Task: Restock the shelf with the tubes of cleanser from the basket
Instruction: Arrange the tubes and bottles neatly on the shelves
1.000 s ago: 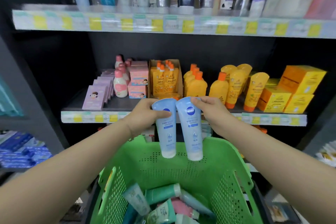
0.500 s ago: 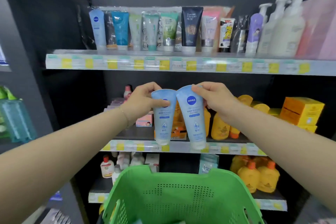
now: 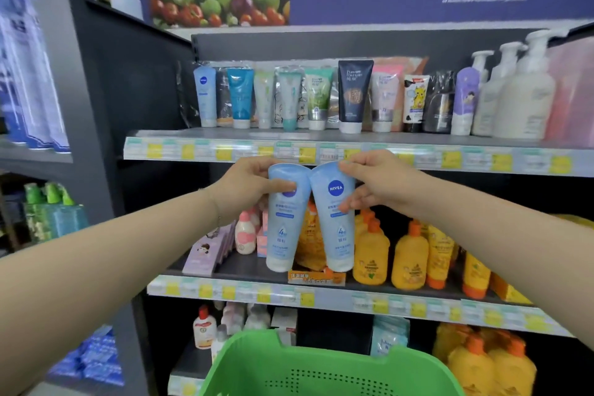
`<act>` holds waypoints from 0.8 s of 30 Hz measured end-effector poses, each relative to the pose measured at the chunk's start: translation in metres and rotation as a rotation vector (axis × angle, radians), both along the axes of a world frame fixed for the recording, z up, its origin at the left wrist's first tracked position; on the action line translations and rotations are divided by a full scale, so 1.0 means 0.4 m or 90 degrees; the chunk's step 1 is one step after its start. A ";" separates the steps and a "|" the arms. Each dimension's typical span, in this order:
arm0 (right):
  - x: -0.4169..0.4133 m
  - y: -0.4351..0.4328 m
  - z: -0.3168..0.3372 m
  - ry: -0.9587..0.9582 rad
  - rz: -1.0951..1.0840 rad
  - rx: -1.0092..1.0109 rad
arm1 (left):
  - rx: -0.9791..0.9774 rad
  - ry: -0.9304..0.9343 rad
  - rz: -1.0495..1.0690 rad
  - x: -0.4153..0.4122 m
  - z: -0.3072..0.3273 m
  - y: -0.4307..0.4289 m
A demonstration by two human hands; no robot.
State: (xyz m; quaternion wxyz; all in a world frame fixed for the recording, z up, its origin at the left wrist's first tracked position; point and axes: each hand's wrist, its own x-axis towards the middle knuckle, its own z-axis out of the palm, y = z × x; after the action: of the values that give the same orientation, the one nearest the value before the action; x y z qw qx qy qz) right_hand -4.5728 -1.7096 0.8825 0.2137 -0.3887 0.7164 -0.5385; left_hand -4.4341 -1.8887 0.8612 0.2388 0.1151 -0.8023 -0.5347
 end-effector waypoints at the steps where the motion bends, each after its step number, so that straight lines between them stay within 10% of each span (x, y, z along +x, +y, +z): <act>1: 0.001 -0.001 0.008 -0.011 0.016 -0.012 | 0.001 0.008 0.002 0.002 0.006 -0.002; 24: 0.040 -0.155 0.249 0.024 -0.046 -0.236 | 0.009 0.183 0.070 0.026 0.254 -0.108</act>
State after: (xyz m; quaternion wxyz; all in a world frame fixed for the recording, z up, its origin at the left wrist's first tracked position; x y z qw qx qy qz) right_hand -4.5568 -1.7717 0.9821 0.1053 -0.4055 0.6225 -0.6611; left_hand -4.4238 -1.9317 0.9629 0.3795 0.0829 -0.7487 -0.5372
